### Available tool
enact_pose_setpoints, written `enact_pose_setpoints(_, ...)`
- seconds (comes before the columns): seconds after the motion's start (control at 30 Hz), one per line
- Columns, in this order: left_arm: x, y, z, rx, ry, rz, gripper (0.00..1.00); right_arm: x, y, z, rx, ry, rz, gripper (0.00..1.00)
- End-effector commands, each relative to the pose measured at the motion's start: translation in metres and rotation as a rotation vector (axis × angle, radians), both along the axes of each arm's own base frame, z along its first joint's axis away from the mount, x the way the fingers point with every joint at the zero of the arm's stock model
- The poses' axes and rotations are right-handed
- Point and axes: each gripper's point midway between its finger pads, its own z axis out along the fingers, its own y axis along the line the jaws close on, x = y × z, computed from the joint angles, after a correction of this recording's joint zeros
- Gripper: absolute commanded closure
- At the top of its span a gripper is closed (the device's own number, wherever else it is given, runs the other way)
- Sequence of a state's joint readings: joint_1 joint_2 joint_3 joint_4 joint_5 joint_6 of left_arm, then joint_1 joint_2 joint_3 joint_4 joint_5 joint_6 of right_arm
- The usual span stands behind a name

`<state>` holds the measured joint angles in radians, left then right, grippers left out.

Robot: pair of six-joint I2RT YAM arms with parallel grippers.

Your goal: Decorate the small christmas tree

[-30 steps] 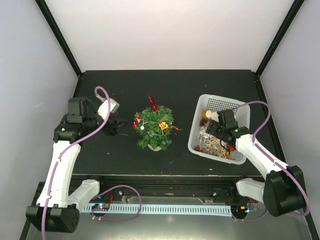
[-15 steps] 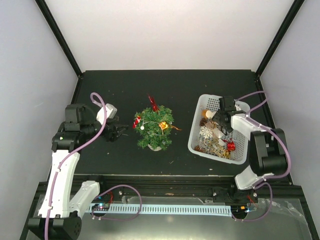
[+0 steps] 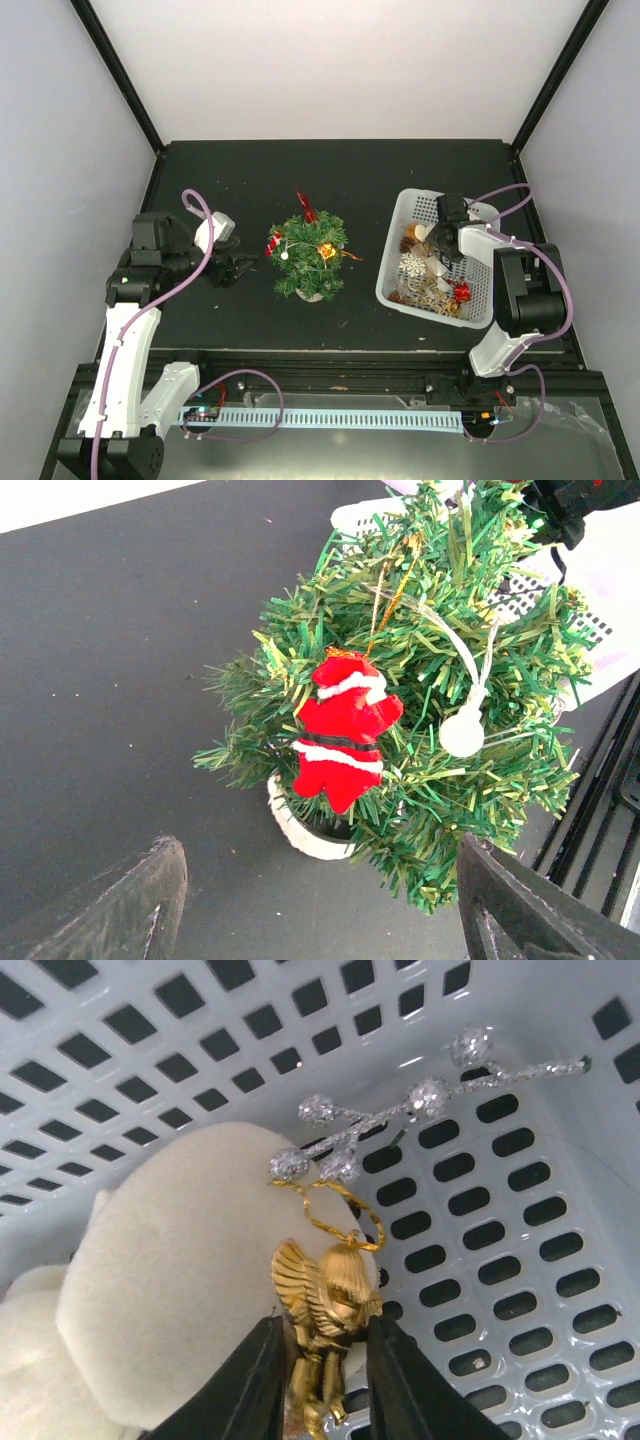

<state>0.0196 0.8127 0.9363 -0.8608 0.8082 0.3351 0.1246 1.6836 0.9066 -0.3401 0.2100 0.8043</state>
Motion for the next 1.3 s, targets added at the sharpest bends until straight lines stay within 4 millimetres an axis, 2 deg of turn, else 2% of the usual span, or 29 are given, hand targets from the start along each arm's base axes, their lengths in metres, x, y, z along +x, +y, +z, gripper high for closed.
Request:
enact_pose_setpoints(0.0, 0.000, -0.002, 0.008, -0.024, -0.033, -0.015, 0.26, 0.006, -0.009, 0.006, -0.030, -0.029, -0.029, 0.79)
enact_pose_setpoints(0.2, -0.001, -0.003, 0.007, -0.026, -0.035, -0.019, 0.26, 0.003, -0.010, 0.006, -0.030, -0.026, -0.032, 0.86)
enact_pose_setpoints(0.33, -0.001, -0.003, 0.006, -0.025, -0.036, -0.019, 0.25, 0.001, -0.009, 0.013, -0.025, -0.043, -0.030, 0.98)
enact_pose_setpoints(0.6, -0.001, -0.003, 0.006, -0.025, -0.042, -0.023, 0.25, -0.004, -0.006, 0.039, 0.003, -0.097, -0.013, 0.99)
enact_pose_setpoints(0.83, -0.003, -0.003, 0.007, -0.024, -0.048, -0.026, 0.25, -0.014, 0.011, 0.067, 0.087, -0.180, 0.066, 0.99)
enact_pose_setpoints(0.97, -0.004, -0.003, 0.007, -0.022, -0.050, -0.028, 0.25, -0.018, 0.044, 0.097, 0.217, -0.290, 0.224, 0.99)
enact_pose_setpoints(1.07, -0.005, -0.003, 0.009, -0.020, -0.051, -0.026, 0.25, -0.028, 0.090, 0.136, 0.341, -0.402, 0.435, 0.99)
enact_pose_setpoints(1.13, -0.005, -0.002, 0.009, -0.018, -0.053, -0.023, 0.25, -0.040, 0.119, 0.168, 0.331, -0.473, 0.581, 0.99)
enact_pose_setpoints(1.27, -0.004, 0.000, 0.010, -0.016, -0.050, -0.015, 0.25, -0.078, 0.167, 0.227, 0.281, -0.603, 0.850, 0.99)
